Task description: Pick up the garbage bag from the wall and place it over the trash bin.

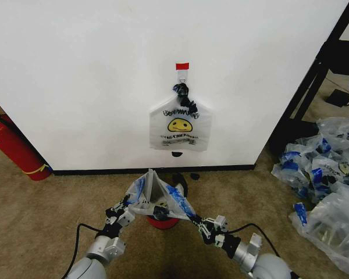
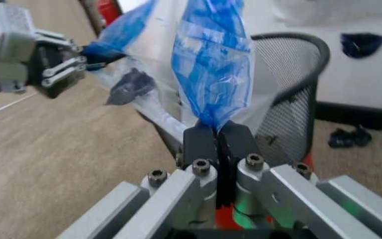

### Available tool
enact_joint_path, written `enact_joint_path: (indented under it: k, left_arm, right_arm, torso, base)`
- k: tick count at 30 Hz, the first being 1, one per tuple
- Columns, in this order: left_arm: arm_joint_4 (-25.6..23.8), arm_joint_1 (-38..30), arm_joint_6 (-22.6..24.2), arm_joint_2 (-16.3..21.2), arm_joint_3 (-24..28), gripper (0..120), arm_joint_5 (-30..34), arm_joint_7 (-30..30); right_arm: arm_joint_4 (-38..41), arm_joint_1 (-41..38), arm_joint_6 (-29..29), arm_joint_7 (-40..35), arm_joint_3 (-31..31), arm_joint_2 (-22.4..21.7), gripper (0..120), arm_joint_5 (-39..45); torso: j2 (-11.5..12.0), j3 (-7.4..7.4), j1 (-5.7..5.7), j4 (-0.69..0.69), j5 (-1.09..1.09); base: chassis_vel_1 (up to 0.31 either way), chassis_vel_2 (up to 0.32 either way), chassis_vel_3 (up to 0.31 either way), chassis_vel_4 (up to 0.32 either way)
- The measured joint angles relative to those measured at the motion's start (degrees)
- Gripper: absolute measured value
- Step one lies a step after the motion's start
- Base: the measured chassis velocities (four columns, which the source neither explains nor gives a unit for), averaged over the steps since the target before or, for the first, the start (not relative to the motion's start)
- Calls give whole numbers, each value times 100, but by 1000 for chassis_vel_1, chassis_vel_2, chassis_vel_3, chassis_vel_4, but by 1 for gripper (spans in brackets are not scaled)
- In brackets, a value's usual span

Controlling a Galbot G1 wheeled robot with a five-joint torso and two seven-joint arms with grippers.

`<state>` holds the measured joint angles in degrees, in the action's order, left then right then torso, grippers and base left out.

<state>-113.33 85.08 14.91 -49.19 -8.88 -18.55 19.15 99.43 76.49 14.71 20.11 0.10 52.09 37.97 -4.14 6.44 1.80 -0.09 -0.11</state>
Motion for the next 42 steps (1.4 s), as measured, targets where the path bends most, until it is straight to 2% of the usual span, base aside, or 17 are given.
enact_joint_path:
  k: [13, 19, 29, 42]
  left_arm:
    - [406, 5, -69, -167, 84, 0, -250, 71]
    - [419, 9, -72, -129, 103, 0, -304, 73]
    - [677, -162, -91, -137, 129, 0, -335, 45]
    - [1070, -357, -91, -78, 307, 0, -341, -23]
  right_arm:
    - [-184, 122, 49, -594, -195, 380, 0, 686]
    - [-170, 190, 74, -719, -239, 501, 0, 1060]
    - [-369, -76, 126, -1587, -283, 827, 0, 1510]
    - [-765, -300, 31, -1675, -351, 1150, 0, 1610]
  torso:
    - [0, 0, 0, 0, -1]
    - [0, 0, 0, -1, 0]
    - [1, 0, 0, 0, 0]
    - [1, 0, 1, 0, 0]
  base:
    - [0, 0, 0, 0]
    - [0, 0, 0, 0]
    - [0, 0, 0, 0]
    - [0, 0, 0, 0]
